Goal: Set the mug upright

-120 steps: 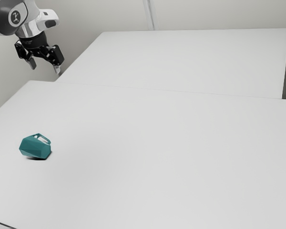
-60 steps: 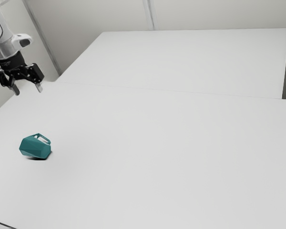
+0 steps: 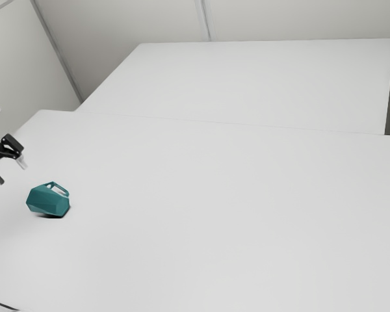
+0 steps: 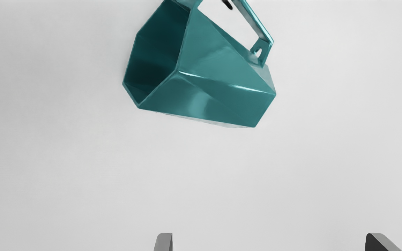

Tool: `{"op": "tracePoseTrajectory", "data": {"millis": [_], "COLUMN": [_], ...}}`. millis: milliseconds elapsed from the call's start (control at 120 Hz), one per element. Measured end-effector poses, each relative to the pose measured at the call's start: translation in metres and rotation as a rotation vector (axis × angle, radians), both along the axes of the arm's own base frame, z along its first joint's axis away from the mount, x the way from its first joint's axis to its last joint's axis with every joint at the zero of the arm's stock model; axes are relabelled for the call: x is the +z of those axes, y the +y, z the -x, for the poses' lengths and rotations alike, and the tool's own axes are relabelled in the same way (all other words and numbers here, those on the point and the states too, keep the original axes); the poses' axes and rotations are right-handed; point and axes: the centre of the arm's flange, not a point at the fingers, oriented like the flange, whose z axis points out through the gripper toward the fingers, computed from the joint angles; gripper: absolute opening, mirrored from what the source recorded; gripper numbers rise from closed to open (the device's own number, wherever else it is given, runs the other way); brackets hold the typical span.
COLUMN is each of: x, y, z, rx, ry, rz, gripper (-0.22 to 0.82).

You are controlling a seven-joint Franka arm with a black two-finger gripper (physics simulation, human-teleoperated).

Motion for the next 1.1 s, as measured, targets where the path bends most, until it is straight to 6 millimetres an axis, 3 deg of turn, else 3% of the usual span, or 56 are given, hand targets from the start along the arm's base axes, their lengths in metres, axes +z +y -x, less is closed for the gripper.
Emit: {"op": "tracePoseTrajectory", "data": {"millis": [250,367,625,1100], "x": [-0.056,-0.076,-0.115,-0.142], "y": [0.046,0.055,0.057,0.03], "z": [-0.013,-0.021,-0.034,-0.039], "rx": [-0.088,-0.134,-0.214,-0.287], "ry": [-0.072,-0.109,-0.169,-0.241], "rz": [0.09,0.125,0.211,0.341], "gripper": [0.6,0.6,0.6,0.58]}}
